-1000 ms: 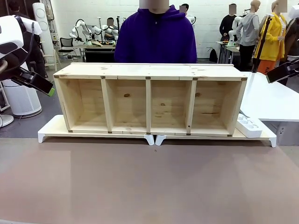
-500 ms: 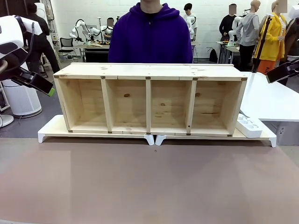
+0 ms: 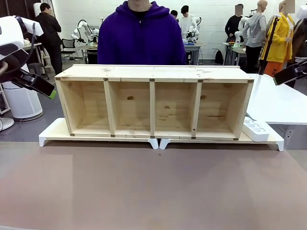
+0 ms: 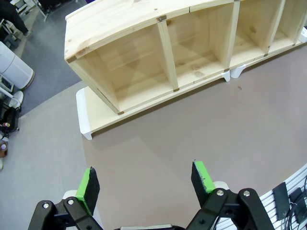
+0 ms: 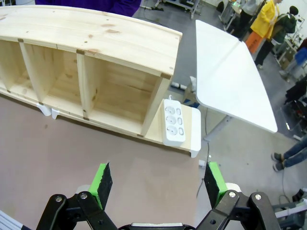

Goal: Perform cable management.
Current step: When the cord part of the Power Cable appears at the lower middle area of the table and stops, grasp the cord part of the Power Cable.

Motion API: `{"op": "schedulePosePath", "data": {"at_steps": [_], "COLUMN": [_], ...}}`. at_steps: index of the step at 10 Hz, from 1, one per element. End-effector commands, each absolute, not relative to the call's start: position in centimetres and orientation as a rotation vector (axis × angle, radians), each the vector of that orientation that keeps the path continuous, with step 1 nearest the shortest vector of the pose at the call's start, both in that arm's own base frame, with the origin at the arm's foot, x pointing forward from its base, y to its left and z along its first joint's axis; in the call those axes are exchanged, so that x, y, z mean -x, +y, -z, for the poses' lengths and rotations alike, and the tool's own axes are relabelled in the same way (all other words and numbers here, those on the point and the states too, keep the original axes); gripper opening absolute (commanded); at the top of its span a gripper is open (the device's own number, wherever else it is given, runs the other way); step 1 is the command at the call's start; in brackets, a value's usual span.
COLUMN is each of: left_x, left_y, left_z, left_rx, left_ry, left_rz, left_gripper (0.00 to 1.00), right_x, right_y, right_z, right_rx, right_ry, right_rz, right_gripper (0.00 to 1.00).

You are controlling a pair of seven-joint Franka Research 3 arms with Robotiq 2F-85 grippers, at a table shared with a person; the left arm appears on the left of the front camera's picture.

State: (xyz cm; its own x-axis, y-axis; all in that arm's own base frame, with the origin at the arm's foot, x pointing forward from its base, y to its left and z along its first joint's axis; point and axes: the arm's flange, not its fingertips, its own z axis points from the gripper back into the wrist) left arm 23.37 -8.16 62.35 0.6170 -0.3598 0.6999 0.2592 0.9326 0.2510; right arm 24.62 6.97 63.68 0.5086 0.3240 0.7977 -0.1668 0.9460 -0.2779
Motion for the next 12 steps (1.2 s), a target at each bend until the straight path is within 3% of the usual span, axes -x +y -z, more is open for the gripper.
{"op": "schedulePosePath", "data": {"at_steps": [1,12], "left_x": [-23.54,-23.54], "left_y": [-8.15,-8.15], "left_z": [-62.42,-62.42], "left_rx": [-0.136,-0.136], "left_ry": [-0.841,-0.841], "left_rz": [0.367,0.367], "left_gripper": [1.0,1.0], "right_x": [-25.12,-25.12], "right_y": [7.08,7.08], "right_z": [-63.58,-63.58], "right_rx": [0.171,0.171], "right_ry": [-1.003,-1.003], "right_rz": [-0.303,-0.303], "right_gripper": [1.0,1.0]}}
